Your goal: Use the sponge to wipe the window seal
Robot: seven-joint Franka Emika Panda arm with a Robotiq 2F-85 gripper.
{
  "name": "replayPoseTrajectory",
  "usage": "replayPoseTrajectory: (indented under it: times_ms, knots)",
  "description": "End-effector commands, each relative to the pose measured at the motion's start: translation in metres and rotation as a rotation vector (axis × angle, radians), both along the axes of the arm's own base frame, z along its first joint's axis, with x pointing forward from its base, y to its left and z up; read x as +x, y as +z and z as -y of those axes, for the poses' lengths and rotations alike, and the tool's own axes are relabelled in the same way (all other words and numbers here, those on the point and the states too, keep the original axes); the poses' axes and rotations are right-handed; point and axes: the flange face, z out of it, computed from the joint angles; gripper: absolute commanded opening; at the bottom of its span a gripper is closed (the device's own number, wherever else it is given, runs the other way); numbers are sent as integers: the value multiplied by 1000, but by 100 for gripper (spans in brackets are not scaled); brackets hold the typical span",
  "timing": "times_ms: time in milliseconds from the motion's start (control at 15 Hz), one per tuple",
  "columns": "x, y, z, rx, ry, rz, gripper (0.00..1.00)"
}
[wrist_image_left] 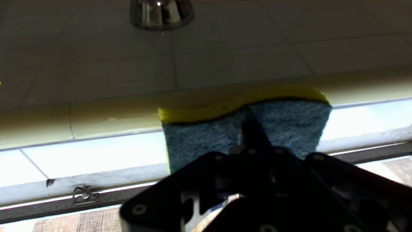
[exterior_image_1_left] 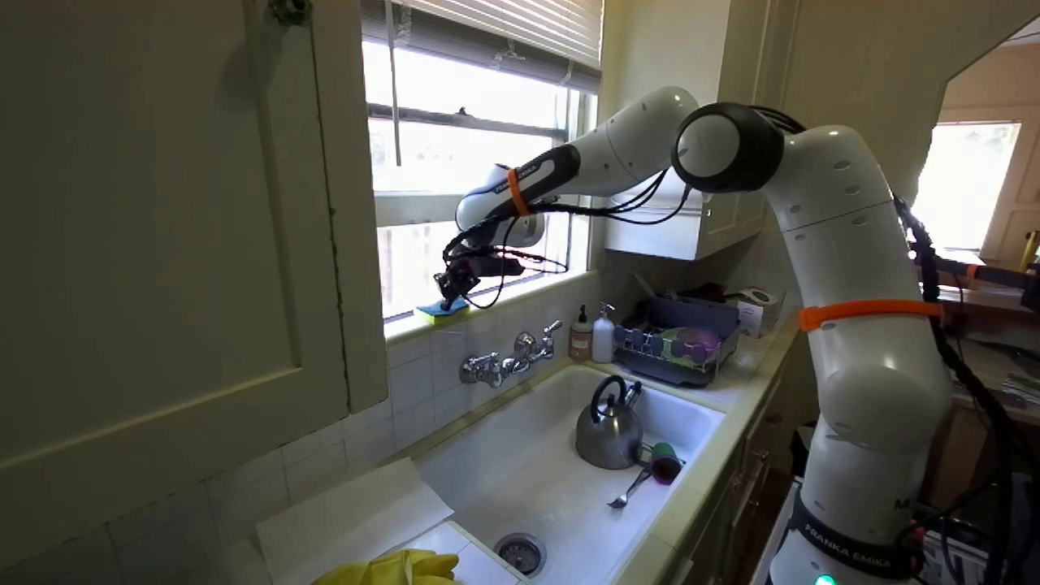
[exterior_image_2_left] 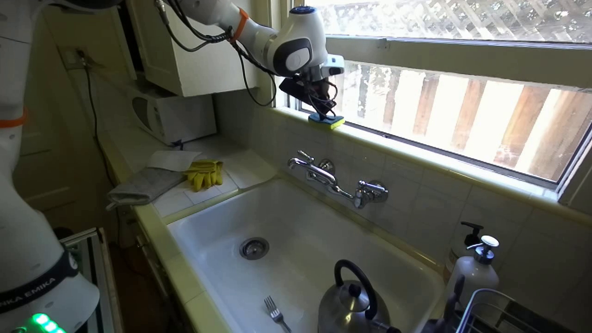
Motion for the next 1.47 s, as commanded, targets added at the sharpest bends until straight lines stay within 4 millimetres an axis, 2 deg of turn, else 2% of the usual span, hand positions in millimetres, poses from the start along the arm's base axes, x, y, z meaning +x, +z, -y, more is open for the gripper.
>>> replayPoseTrajectory:
  times_ms: [0, 200, 600, 1400]
  knots:
    - [3, -5, -15, 13, -2, -33, 0]
    - [3, -7, -10, 7, -17, -39, 0]
    - [-2, -9, 27, -13, -55, -48, 0]
    - [-9, -8, 119, -43, -106, -31, 0]
